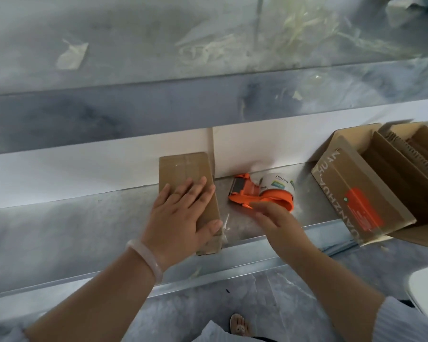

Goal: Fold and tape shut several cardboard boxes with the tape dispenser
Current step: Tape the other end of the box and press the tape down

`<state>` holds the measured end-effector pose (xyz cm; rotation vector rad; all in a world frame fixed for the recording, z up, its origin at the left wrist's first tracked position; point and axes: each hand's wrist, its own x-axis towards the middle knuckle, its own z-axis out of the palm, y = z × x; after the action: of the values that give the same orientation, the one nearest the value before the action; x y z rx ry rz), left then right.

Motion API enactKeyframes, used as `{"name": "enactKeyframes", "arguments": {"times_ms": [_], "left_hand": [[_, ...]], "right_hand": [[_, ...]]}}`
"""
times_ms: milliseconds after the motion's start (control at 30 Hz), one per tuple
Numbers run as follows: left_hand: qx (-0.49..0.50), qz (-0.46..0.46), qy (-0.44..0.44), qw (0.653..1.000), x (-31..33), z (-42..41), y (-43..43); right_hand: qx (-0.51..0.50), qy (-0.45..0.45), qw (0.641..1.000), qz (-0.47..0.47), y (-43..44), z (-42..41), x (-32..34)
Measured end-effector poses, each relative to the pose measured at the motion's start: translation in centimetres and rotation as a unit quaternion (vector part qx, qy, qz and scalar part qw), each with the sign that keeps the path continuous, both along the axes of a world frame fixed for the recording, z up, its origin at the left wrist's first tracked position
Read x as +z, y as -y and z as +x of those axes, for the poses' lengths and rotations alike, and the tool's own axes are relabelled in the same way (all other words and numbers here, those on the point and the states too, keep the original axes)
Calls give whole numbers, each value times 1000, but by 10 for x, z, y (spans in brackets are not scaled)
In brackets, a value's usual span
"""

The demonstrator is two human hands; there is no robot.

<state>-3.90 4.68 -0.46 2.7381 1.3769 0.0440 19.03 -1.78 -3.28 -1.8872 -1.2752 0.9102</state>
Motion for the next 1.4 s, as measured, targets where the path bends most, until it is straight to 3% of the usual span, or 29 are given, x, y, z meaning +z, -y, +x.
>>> {"name": "enactKeyframes", "arguments": {"times_ms": [67, 133, 433, 700, 800, 967, 1033, 1100, 1167, 1267, 1333, 1400], "left_hand": [[0, 1, 2, 1000, 0, 0, 0], [2, 0, 5, 1000, 1, 0, 0], [0, 6, 3, 1000, -1, 0, 0], [-6, 12, 7, 1000, -1, 0, 0], [-9, 8, 6, 1000, -2, 0, 0], [-1, -6, 3, 1000, 0, 0, -1], [6, -30, 16, 999, 1, -1, -2], [12, -58, 95, 994, 2, -4, -5], [26, -78, 233, 969, -1, -9, -7], [42, -45, 406, 912, -7, -16, -5], [29, -19, 418, 908, -10, -22, -2], [-21, 10, 360, 933, -18, -35, 0]], "right_hand": [[-36, -269, 961, -58, 0, -22, 9], [-29, -391, 912, -119, -1, -36, 8], [-56, -488, 867, -84, 4, -49, -4], [-122, -503, 852, -74, 2, -83, -30], [-155, -441, 879, -96, 1, -87, -39], [-124, -306, 936, -126, -6, -84, -42], [-106, -265, 958, -40, -5, -78, -45], [-58, -174, 976, 120, 0, -68, -39], [57, -32, 968, 242, 3, -59, -26], [192, 148, 918, 314, -6, -54, -20], [204, 197, 898, 335, -10, -51, -25], [204, 228, 884, 352, -12, -48, -28]]}}
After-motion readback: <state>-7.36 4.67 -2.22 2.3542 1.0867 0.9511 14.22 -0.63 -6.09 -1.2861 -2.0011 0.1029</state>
